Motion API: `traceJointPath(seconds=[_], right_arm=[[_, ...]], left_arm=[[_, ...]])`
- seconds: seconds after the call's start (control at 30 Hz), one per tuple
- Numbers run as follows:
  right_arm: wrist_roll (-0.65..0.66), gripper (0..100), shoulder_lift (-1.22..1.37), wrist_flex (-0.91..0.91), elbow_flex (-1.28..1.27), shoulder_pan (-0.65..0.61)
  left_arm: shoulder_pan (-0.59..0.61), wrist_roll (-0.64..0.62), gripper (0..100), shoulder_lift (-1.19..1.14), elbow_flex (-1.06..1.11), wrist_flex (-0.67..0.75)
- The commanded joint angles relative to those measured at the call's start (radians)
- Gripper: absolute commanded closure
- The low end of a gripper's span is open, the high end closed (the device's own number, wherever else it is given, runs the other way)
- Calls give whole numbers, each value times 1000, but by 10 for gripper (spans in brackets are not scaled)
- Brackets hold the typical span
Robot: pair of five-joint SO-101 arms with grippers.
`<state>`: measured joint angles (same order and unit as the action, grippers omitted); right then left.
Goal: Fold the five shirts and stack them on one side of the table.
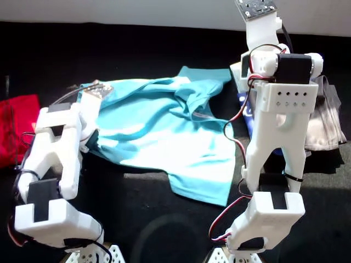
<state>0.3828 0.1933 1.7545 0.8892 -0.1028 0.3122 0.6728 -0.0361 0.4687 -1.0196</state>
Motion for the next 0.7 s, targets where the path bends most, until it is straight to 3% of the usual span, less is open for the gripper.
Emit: traceJointPath(seconds=[0.0,0.1,0.2,0.33,0.57,0.67], right_arm=[[-9,875,-47,8,-2,7],[-14,875,-47,8,-2,-36],[-129,875,-42,7,-2,-174],[-189,875,47,8,-10,-349],[-186,875,229,5,-228,-549],[-184,875,282,-1,-312,-578]], left_arm=[[21,-9,991,160,-74,-121],[21,-8,990,236,-93,-264],[22,-8,990,265,-85,-351],[77,-8,990,265,-85,-322],[101,-8,990,263,-84,-293],[101,-8,990,263,-84,-293]])
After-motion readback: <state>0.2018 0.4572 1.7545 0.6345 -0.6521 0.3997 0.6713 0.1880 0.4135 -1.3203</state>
